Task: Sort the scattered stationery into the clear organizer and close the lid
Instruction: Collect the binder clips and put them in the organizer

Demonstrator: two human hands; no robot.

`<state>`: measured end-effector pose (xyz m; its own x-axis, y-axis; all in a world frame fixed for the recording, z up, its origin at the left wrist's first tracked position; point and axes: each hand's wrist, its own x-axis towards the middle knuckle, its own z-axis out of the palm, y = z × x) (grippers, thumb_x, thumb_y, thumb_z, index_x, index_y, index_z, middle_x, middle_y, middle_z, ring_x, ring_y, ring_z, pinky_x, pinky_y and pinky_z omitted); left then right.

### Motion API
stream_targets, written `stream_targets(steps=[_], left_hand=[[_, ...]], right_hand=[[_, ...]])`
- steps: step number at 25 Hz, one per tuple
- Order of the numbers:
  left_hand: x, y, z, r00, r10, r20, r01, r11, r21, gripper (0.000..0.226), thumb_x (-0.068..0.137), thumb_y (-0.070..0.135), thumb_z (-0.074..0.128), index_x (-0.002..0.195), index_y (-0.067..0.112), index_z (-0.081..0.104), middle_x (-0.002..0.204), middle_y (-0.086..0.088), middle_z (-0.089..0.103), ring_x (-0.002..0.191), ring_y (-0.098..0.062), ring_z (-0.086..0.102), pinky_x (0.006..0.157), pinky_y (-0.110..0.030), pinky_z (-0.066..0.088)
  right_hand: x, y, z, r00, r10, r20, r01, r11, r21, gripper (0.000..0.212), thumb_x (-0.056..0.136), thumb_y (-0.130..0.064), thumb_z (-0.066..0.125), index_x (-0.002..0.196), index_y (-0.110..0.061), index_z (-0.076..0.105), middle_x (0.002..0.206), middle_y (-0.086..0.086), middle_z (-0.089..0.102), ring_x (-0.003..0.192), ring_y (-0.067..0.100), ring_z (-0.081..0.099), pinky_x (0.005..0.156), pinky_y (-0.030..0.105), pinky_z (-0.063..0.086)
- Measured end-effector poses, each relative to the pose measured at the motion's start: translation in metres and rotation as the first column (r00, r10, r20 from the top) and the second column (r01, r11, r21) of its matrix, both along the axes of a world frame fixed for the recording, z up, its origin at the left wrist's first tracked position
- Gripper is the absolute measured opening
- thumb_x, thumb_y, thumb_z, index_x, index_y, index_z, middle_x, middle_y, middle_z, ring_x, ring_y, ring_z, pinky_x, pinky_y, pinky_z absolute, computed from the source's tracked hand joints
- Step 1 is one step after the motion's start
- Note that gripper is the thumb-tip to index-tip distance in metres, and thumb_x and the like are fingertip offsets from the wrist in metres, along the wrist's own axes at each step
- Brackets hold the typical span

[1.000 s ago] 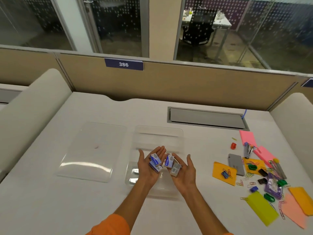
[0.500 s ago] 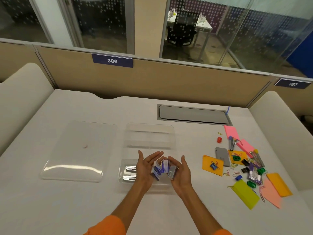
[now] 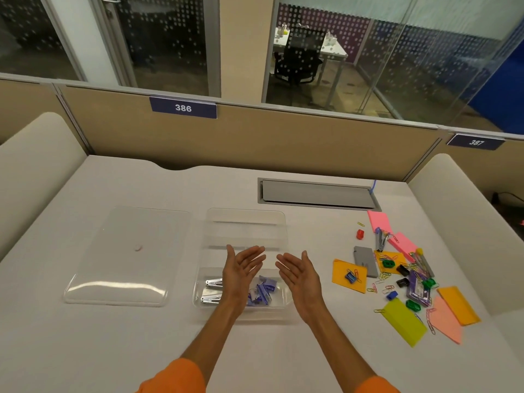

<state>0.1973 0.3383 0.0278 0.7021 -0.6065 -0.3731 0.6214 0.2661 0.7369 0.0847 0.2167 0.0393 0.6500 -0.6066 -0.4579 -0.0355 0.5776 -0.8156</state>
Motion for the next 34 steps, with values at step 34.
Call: stream_targets(steps=[34], left_hand=[[-0.158,-0.217,-0.034,0.770,-0.467,0.436,0.041,0.717,0.696,0.016,0.082,0.022,0.075,0.094,0.015,0.066,0.101,-0.008,0.067,0.091,-0.027,0.065,0.077,-0.040,0.055]], right_hand=[[-0.247,-0.184,-0.023,0.804,-0.593,-0.035,0.589,0.788,0.180,0.030,0.095,-0.028,0.058,0.111,-0.004,0.066,0.101,0.014,0.073,0.084,0.028,0.070,0.069,0.037,0.057]])
